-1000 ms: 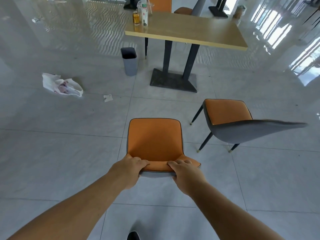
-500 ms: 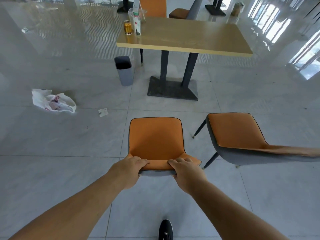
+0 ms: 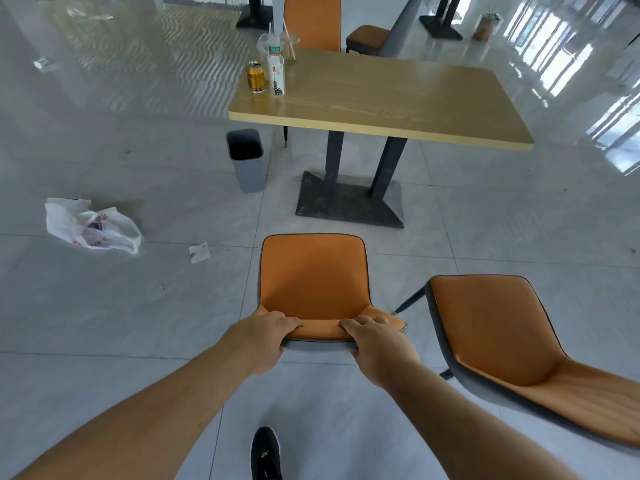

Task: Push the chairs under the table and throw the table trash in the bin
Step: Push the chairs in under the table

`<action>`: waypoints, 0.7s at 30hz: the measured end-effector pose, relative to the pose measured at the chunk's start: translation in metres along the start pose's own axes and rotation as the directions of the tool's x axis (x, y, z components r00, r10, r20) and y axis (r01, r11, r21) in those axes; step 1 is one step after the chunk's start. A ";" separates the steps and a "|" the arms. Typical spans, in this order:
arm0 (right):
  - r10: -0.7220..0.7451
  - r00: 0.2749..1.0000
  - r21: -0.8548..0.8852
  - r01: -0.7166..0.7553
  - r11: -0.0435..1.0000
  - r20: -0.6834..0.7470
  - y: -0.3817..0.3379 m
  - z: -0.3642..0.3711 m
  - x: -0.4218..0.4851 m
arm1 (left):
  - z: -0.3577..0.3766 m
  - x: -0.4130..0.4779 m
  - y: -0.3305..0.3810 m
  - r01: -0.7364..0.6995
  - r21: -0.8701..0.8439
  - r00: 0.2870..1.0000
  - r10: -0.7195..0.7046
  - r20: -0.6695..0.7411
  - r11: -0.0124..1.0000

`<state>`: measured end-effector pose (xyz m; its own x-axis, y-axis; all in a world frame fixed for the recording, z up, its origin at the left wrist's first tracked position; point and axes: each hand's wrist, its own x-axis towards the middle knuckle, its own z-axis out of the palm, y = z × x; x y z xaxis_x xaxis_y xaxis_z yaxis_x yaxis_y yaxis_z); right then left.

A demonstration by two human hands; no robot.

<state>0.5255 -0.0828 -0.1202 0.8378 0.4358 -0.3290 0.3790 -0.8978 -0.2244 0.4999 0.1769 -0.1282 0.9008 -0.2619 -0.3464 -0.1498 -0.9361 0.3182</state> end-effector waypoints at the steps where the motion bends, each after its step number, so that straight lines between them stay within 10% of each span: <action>1: 0.009 1.000 0.003 -0.009 1.000 -0.007 0.000 -0.005 0.013 | -0.007 0.013 -0.007 -0.011 0.006 1.000 0.011 -0.001 1.000; 21: 0.020 0.998 0.046 -0.017 0.999 -0.065 0.077 -0.106 0.273 | -0.129 0.273 -0.087 0.019 0.039 0.999 -0.018 -0.026 0.999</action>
<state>0.8250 -0.0394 -0.1302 0.8691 0.4125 -0.2730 0.3458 -0.9013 -0.2610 0.8118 0.2170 -0.1368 0.9138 -0.2386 -0.3287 -0.1483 -0.9494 0.2769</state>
